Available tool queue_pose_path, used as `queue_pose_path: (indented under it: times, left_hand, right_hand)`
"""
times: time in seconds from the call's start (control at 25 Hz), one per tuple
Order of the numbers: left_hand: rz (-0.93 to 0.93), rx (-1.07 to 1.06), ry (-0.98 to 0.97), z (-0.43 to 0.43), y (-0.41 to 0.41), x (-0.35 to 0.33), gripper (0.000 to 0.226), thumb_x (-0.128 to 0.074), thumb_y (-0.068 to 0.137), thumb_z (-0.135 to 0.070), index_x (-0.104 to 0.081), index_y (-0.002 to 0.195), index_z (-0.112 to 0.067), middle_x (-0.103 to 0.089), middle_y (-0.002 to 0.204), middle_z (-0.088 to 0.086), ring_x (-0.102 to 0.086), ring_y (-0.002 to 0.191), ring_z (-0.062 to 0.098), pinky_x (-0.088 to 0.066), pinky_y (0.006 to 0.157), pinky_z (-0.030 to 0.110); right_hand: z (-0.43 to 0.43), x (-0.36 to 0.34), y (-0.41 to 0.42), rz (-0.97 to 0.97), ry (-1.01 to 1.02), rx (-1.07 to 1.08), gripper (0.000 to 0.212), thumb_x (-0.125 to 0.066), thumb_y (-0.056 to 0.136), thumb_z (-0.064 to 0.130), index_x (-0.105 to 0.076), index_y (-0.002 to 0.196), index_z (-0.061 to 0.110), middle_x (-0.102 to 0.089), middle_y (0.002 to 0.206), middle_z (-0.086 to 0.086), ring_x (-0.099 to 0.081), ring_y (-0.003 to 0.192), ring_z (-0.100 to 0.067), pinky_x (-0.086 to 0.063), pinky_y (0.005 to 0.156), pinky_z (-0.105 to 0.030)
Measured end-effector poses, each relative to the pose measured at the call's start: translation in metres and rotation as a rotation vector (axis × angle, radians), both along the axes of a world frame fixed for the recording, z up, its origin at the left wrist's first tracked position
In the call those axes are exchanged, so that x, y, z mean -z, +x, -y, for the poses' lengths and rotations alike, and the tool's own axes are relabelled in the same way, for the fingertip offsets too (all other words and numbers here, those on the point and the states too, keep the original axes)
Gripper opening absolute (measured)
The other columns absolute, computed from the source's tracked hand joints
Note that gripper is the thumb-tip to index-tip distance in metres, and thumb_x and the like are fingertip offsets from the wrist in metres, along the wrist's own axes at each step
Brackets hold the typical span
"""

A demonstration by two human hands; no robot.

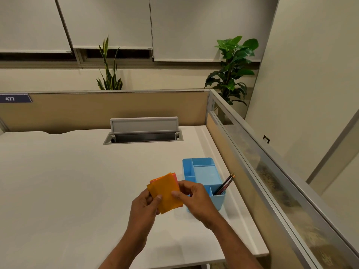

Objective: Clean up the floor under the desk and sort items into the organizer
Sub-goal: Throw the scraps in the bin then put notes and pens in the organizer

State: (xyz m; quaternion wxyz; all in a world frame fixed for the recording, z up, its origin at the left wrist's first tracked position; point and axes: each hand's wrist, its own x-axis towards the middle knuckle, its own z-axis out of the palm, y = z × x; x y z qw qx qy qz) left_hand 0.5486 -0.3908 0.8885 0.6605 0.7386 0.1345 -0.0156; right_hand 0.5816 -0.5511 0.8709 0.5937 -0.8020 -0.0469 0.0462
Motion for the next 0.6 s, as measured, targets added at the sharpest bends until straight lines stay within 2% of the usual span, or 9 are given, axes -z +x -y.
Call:
queue_pose_path:
  times: [0.08,0.16,0.28,0.32,0.4,0.48,0.6]
  left_hand:
    - [-0.003,0.023,0.012,-0.001,0.004,0.000,0.052,-0.058,0.097,-0.031,-0.044,0.145,-0.020,-0.060,0.135,0.001,-0.062,0.112,0.026,-0.053,0.089,0.035]
    - [0.011,0.031,0.030,-0.005,0.008,-0.001,0.041,-0.060,0.096,-0.030,-0.052,0.136,-0.024,-0.067,0.127,0.000,-0.065,0.109,0.021,-0.053,0.080,0.028]
    - [0.025,-0.017,0.025,-0.018,0.009,0.002,0.033,-0.063,0.095,-0.029,-0.058,0.127,-0.029,-0.072,0.114,-0.003,-0.066,0.107,0.012,-0.054,0.082,0.031]
    - [0.019,-0.033,0.036,-0.023,0.007,0.005,0.031,-0.064,0.095,-0.029,-0.060,0.125,-0.030,-0.073,0.111,-0.003,-0.067,0.105,0.013,-0.055,0.084,0.032]
    - [0.003,-0.049,0.064,-0.031,0.000,0.012,0.025,-0.063,0.095,-0.026,-0.062,0.119,-0.030,-0.076,0.103,-0.003,-0.069,0.100,0.015,-0.056,0.083,0.037]
    - [-0.002,-0.058,0.070,-0.039,-0.008,0.018,0.020,-0.062,0.094,-0.021,-0.065,0.113,-0.030,-0.078,0.094,-0.004,-0.070,0.097,0.015,-0.055,0.082,0.040]
    - [0.004,-0.071,0.090,-0.052,-0.011,0.026,0.019,-0.061,0.095,-0.019,-0.065,0.109,-0.030,-0.078,0.092,-0.009,-0.070,0.098,0.014,-0.054,0.082,0.039]
  right_hand:
    - [-0.003,0.003,0.003,-0.029,0.032,0.029,0.032,-0.069,0.086,0.045,-0.068,0.113,0.028,-0.070,0.107,0.012,-0.064,0.101,-0.010,-0.055,0.081,-0.023]
    - [-0.001,-0.001,0.011,-0.026,0.088,0.137,0.023,-0.072,0.087,0.033,-0.070,0.107,0.022,-0.071,0.102,0.005,-0.066,0.095,-0.012,-0.057,0.073,-0.024]
    - [0.016,-0.004,0.036,0.068,0.095,0.501,0.005,-0.070,0.087,0.015,-0.068,0.088,0.010,-0.071,0.084,-0.006,-0.068,0.079,-0.023,-0.059,0.066,-0.036]
    - [0.022,-0.006,0.046,0.101,0.071,0.614,0.006,-0.069,0.086,0.012,-0.066,0.083,0.008,-0.069,0.078,-0.008,-0.067,0.073,-0.024,-0.058,0.062,-0.038]
    - [0.029,-0.007,0.064,0.139,-0.025,0.737,0.011,-0.066,0.086,0.011,-0.060,0.078,0.007,-0.064,0.070,-0.007,-0.061,0.060,-0.020,-0.049,0.051,-0.030]
    - [0.025,-0.003,0.079,0.140,-0.122,0.785,0.013,-0.063,0.086,0.012,-0.057,0.076,0.007,-0.060,0.066,-0.005,-0.054,0.056,-0.019,-0.038,0.048,-0.023]
    - [0.012,0.007,0.097,0.114,-0.227,0.833,0.010,-0.060,0.085,0.013,-0.058,0.077,0.008,-0.060,0.067,-0.005,-0.050,0.055,-0.019,-0.031,0.048,-0.023]
